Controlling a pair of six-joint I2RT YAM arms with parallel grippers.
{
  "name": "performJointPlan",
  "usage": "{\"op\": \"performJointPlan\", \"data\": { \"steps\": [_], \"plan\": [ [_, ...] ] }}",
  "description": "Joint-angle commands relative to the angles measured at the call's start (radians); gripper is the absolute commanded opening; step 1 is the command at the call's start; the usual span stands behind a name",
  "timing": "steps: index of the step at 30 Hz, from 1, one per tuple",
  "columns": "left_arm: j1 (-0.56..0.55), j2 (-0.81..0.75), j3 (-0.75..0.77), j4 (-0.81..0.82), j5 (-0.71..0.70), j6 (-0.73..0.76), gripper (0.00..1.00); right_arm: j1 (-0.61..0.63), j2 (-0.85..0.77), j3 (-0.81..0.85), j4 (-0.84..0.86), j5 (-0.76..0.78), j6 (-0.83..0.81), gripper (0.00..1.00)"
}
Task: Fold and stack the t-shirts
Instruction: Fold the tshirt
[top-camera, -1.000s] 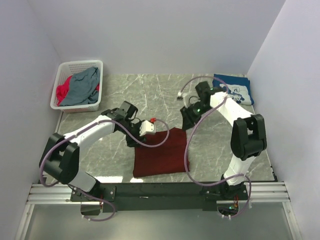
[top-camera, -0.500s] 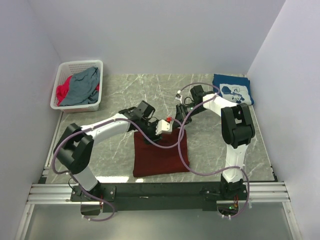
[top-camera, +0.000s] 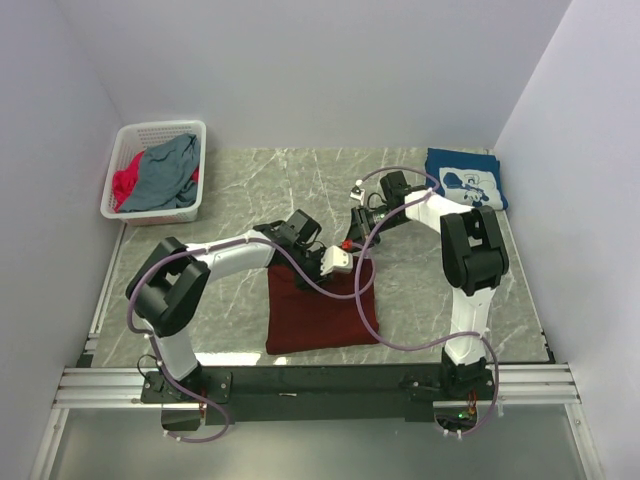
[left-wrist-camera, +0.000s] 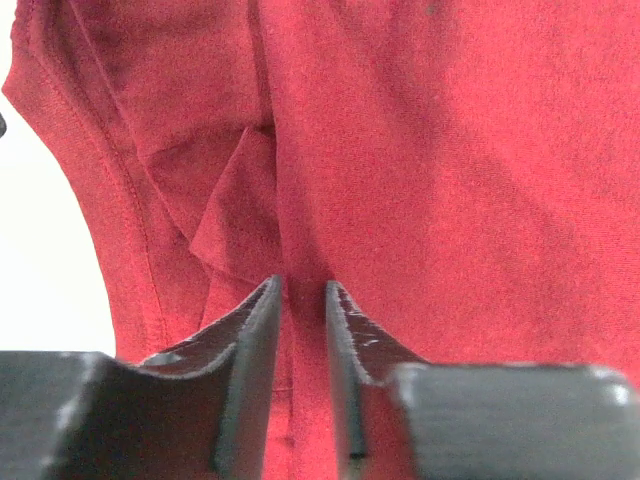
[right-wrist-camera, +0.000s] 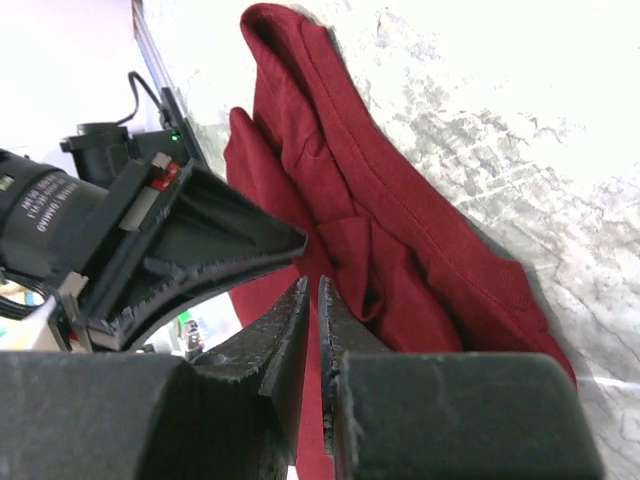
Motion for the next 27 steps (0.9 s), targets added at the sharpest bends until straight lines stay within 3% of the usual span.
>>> {"op": "performJointPlan", "data": {
  "steps": [1,4,9,13,16,18,21,22,25,27],
  "plan": [
    [-0.009,-0.008,-0.014,0.037,-0.001,-0.003,0.22,0.003,0.019,0.004,0.049,-0.046,0.039,0.15],
    [-0.018,-0.034,-0.031,0.04,-0.001,0.007,0.09,0.005,0.031,0.002,0.07,-0.061,0.065,0.15],
    [-0.026,-0.048,-0.026,0.007,0.013,-0.006,0.02,0.037,0.054,-0.003,0.139,-0.09,0.127,0.15],
    [-0.034,-0.043,-0.033,0.021,-0.007,-0.022,0.28,0.054,0.059,0.004,0.152,-0.092,0.132,0.14],
    [-0.034,-0.031,-0.036,0.021,-0.024,-0.016,0.37,0.057,0.06,0.007,0.153,-0.089,0.134,0.14],
    [-0.034,-0.025,-0.037,0.032,-0.03,-0.011,0.37,0.058,0.066,0.007,0.155,-0.092,0.137,0.14],
    [-0.034,-0.018,-0.036,0.032,-0.03,-0.011,0.27,0.072,0.073,-0.004,0.162,-0.098,0.14,0.14],
    [-0.034,-0.02,-0.031,0.032,-0.025,-0.013,0.15,0.084,0.074,-0.009,0.164,-0.101,0.14,0.13],
    [-0.037,-0.053,-0.039,0.032,-0.028,-0.011,0.01,0.103,0.085,-0.026,0.167,-0.115,0.138,0.13],
    [-0.044,-0.083,-0.049,0.03,-0.034,0.009,0.01,0.12,0.103,-0.035,0.168,-0.121,0.137,0.13]
  ]
}}
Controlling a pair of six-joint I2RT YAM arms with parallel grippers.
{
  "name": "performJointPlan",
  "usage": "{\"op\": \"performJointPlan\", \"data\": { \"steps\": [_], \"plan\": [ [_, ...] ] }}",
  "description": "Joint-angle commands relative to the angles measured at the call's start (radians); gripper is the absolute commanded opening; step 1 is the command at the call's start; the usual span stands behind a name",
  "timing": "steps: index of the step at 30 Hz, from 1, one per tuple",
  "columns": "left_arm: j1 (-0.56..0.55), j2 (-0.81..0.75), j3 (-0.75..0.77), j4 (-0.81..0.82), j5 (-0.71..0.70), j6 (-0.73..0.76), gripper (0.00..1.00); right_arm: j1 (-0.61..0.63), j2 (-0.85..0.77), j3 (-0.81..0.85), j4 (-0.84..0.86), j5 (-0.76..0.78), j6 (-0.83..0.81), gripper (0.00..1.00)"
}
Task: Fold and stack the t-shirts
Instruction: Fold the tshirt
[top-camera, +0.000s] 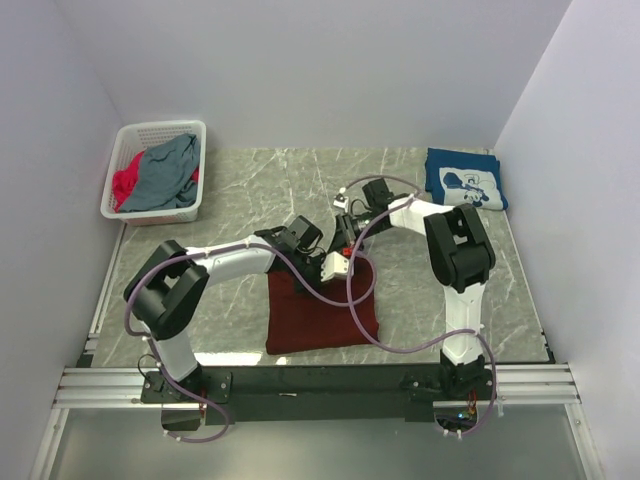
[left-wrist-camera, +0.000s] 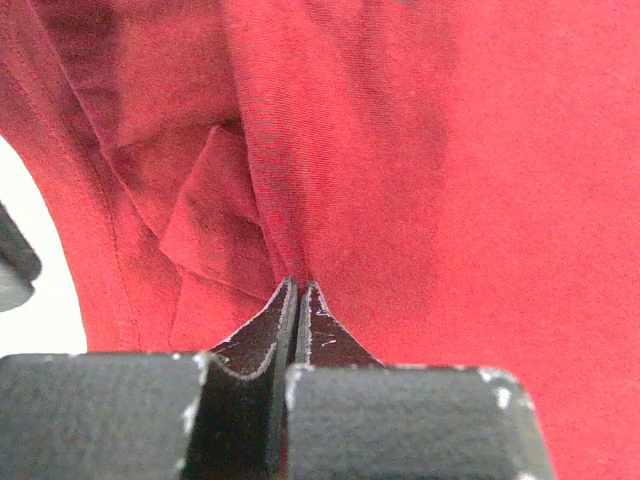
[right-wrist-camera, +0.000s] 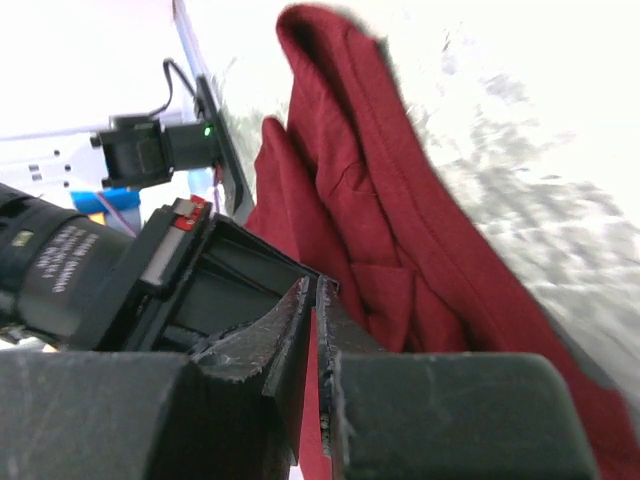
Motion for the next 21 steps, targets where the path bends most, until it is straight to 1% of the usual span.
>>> {"op": "performJointPlan", "data": {
  "steps": [1,4,10,15,21],
  "plan": [
    [-0.018,-0.093,-0.024,0.012,-0.005,0.027,0.01,0.036,0.046,-0.025,0.018,-0.044,0.007,0.13],
    [-0.038,-0.143,-0.049,0.027,-0.038,0.038,0.01,0.037,0.112,-0.022,0.035,-0.067,0.032,0.13],
    [-0.058,-0.211,-0.072,0.064,-0.097,0.038,0.01,0.04,0.192,-0.01,0.045,-0.088,0.063,0.13],
    [-0.058,-0.214,-0.058,0.081,-0.15,0.061,0.01,0.04,0.226,-0.013,0.002,-0.097,0.029,0.13],
    [-0.025,-0.179,-0.011,0.084,-0.157,0.089,0.0,0.04,0.232,-0.028,-0.012,-0.097,0.009,0.13]
  ]
}}
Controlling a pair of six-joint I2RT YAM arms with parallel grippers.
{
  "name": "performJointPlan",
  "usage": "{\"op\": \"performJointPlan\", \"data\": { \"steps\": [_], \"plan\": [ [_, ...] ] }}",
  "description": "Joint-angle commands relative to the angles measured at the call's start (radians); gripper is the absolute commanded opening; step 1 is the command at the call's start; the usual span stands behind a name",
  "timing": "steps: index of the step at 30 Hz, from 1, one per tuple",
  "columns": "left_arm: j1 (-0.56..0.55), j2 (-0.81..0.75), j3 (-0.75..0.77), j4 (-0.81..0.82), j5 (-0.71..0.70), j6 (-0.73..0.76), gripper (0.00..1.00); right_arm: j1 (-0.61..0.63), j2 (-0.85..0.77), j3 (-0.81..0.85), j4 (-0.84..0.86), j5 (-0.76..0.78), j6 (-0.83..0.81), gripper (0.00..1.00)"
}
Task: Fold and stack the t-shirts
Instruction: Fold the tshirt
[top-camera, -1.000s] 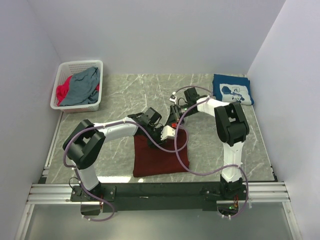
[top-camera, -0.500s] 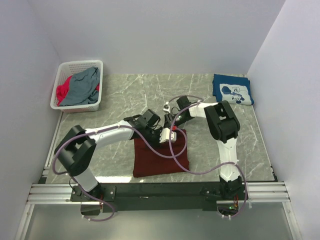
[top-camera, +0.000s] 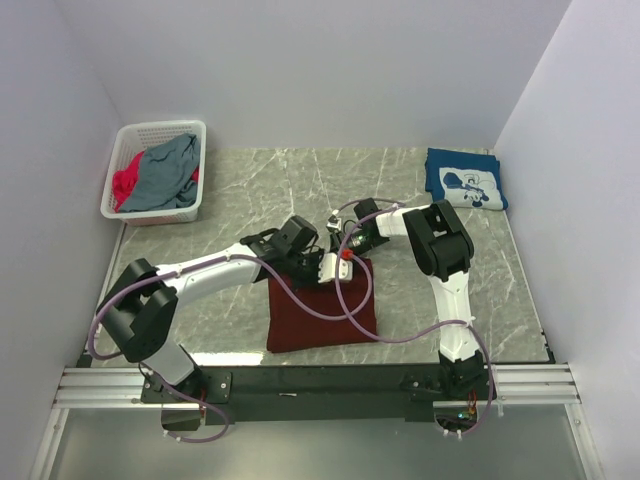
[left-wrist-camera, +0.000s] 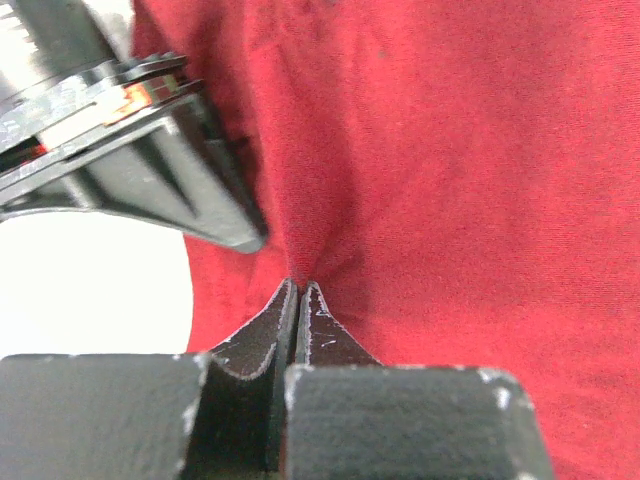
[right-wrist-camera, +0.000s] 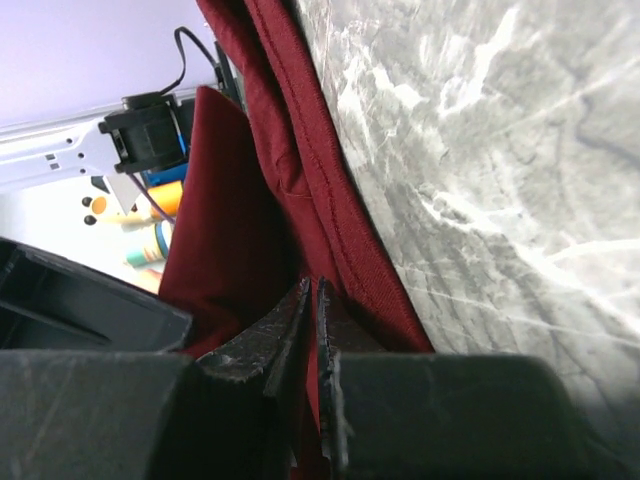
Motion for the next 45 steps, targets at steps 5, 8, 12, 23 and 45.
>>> {"op": "performJointPlan", "data": {
  "steps": [5,8,12,23,45],
  "plan": [
    [0.064,0.036,0.073,0.089,-0.041,0.071,0.0,0.003,0.031,-0.016,-0.047,0.021,-0.017,0.12],
    [0.073,0.058,0.075,0.132,-0.05,0.08,0.0,0.002,0.022,-0.007,-0.066,0.023,-0.029,0.12],
    [0.073,0.086,0.052,0.181,-0.055,0.087,0.01,0.002,0.002,0.0,-0.084,0.036,-0.038,0.12],
    [0.058,0.052,-0.098,0.321,-0.076,0.102,0.01,-0.001,-0.116,0.065,-0.22,0.142,-0.13,0.14],
    [-0.025,-0.098,-0.252,0.533,-0.197,0.206,0.0,0.039,0.164,0.274,-0.343,0.073,-0.222,0.16]
  ]
}}
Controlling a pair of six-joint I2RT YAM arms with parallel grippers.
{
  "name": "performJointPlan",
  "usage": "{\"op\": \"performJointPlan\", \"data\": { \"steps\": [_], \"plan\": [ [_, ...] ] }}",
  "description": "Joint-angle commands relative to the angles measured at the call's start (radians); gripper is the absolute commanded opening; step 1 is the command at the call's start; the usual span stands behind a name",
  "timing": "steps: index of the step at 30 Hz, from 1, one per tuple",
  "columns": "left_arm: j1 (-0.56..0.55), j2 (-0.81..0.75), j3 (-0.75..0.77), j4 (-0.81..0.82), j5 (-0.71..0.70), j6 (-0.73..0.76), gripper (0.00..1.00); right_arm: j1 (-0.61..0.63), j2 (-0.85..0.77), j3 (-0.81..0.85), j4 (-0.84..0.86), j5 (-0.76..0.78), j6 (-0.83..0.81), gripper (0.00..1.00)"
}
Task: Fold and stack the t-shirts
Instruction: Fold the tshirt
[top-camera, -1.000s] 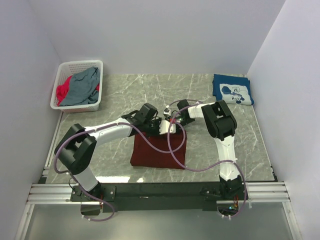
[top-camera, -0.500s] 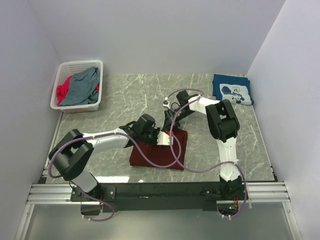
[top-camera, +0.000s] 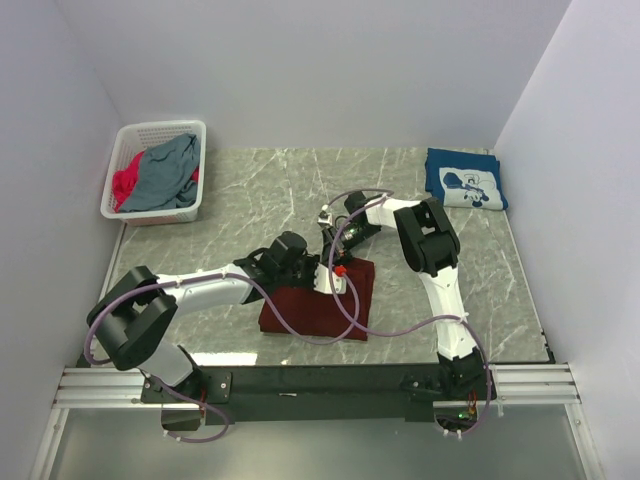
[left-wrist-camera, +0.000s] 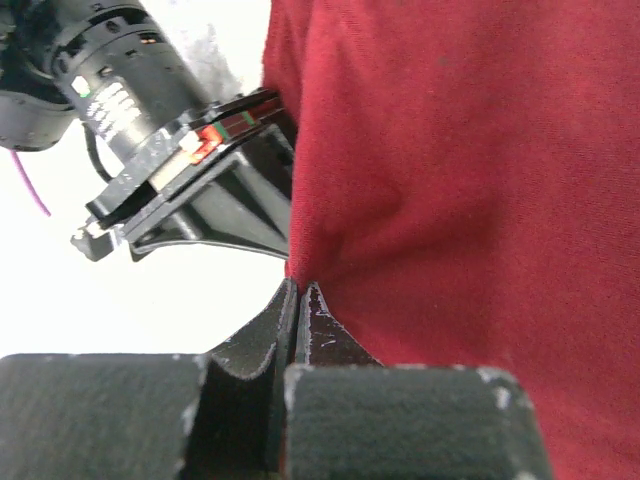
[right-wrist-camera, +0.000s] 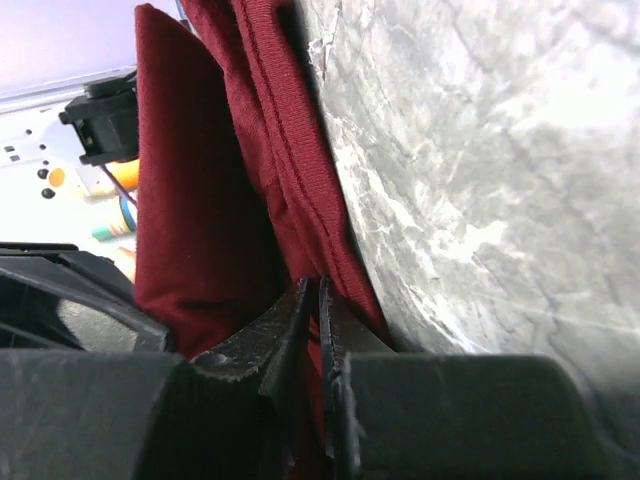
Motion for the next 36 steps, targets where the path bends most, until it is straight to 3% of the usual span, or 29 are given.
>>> {"op": "performJointPlan", "data": {
  "steps": [1,20,26,28,29,30,31,36],
  "plan": [
    [-0.006,-0.042,-0.004,0.091,-0.022,0.029,0.0,0.013,0.038,-0.007,-0.01,0.018,-0.012,0.16],
    [0.045,0.109,0.01,0.313,-0.077,0.076,0.0,0.013,0.019,-0.051,-0.054,0.027,-0.071,0.15],
    [0.045,0.146,-0.002,0.353,-0.083,0.069,0.01,0.007,-0.016,-0.033,-0.071,0.103,-0.081,0.15],
    [0.041,0.146,-0.005,0.345,-0.088,0.072,0.09,0.007,-0.04,-0.022,-0.07,0.143,-0.072,0.15],
    [0.038,0.143,-0.014,0.344,-0.088,0.079,0.17,0.007,-0.049,-0.017,-0.07,0.178,-0.072,0.16],
    [0.037,0.13,-0.027,0.347,-0.089,0.086,0.31,0.009,-0.071,-0.013,-0.074,0.203,-0.072,0.16],
    [0.032,0.116,-0.04,0.374,-0.089,0.1,0.37,0.007,-0.083,-0.005,-0.065,0.226,-0.063,0.16],
    [0.025,0.008,-0.073,0.324,-0.069,0.088,0.55,0.009,-0.174,0.021,-0.054,0.355,-0.041,0.26]
  ]
}}
